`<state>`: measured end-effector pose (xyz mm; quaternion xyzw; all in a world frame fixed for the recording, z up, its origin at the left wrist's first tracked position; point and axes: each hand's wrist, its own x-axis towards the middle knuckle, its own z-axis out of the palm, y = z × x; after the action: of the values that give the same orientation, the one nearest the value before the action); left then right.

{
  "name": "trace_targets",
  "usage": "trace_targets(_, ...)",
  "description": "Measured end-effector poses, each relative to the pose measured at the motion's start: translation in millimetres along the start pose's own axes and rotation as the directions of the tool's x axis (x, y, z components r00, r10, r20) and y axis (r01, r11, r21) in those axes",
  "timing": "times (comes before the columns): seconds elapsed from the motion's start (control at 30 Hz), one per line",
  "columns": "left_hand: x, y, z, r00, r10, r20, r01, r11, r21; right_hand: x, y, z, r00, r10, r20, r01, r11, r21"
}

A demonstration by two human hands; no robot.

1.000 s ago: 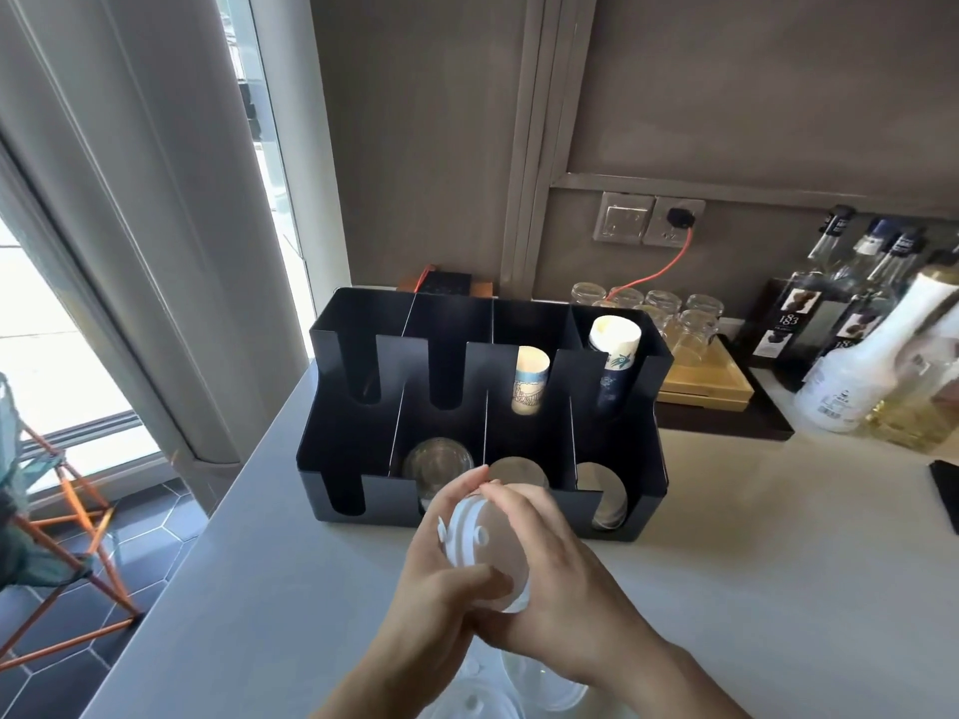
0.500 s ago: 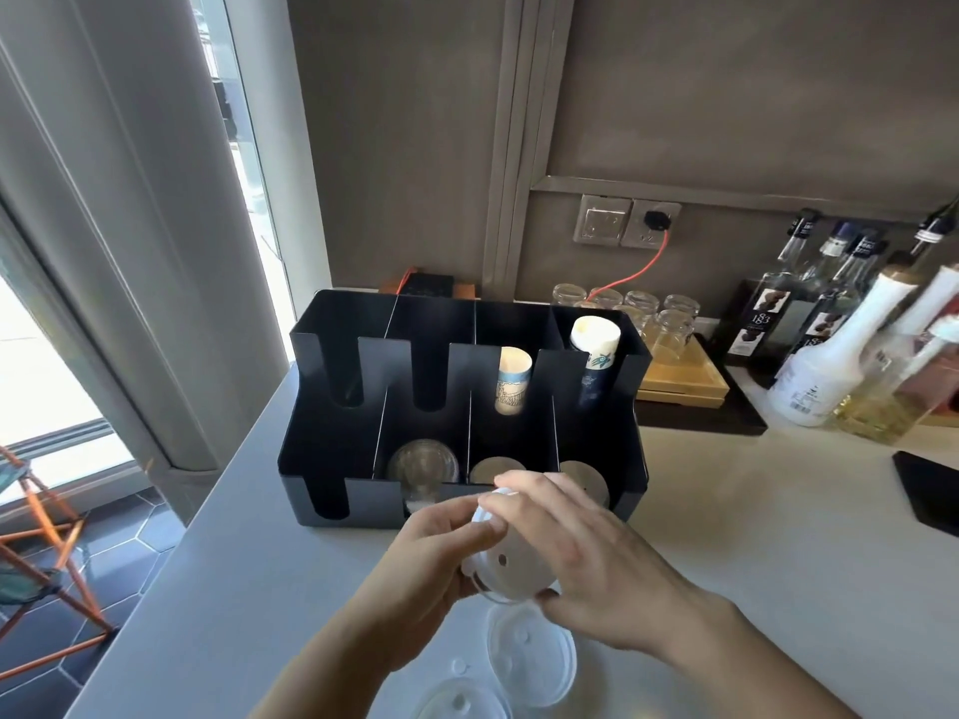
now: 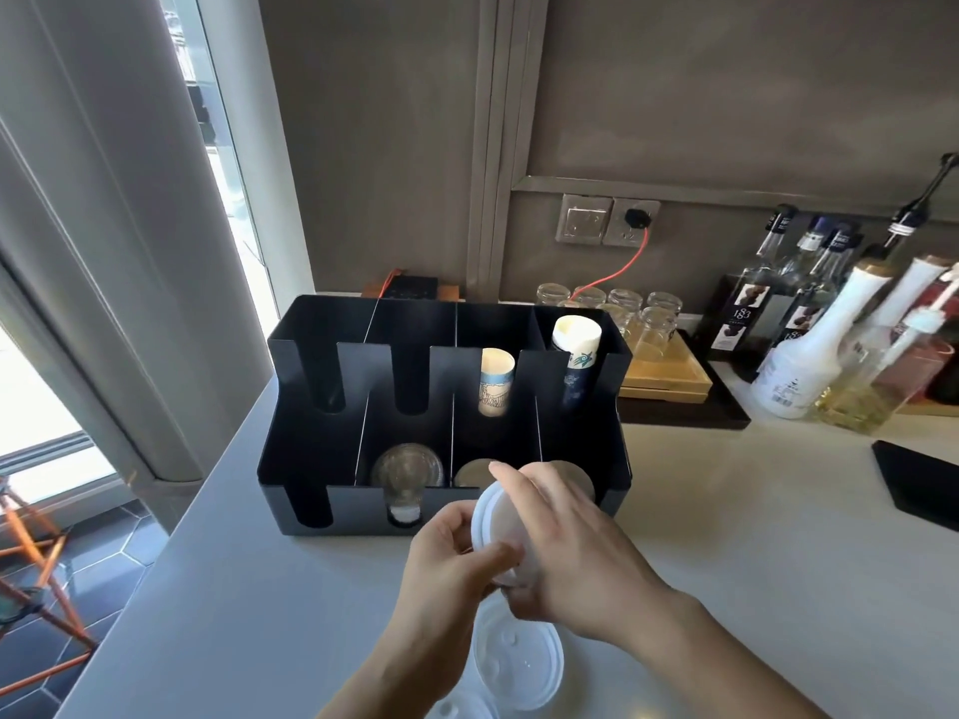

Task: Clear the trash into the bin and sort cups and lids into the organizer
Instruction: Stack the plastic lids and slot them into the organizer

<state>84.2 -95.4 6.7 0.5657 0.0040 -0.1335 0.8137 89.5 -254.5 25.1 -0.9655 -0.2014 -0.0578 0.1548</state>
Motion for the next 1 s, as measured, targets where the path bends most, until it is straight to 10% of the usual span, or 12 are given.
trace_targets(0.27,1.5,11.0,1.9,0.987,-0.007,0.162,0.024,0.995,-0.101,7.3,20.8,-26.6,0.995,-0.053,0.089,0.045,0.996,0.081)
trace_targets(0.4,3.7,2.4,-28.6,0.995,0.090,0.045,-0.097,0.978,0.187,28.3,54.9,-58.5,0.994,-0.019,0.110,0.014,0.999,0.045)
trace_targets(0.6,5.4,-43.8,-121.1,0.927,0.363,-0.098,-0.081,0.447,0.891,73.9,104.5,-77.4,0.949,0.118,0.292,-0.033,0.959,-0.281)
trace_targets(0.77,10.6,-72.9,-149.1,0.886,0.460,0.050,-0.187,0.255,0.949,91.7,118.1,-65.9,0.917,0.132,0.377,0.003,0.941,-0.337)
trace_targets(1.0,12.6,-74.7,-149.4,0.857,0.511,0.068,-0.218,0.239,0.946,81.2,114.4,-44.7,0.955,0.092,0.282,0.036,0.908,-0.417)
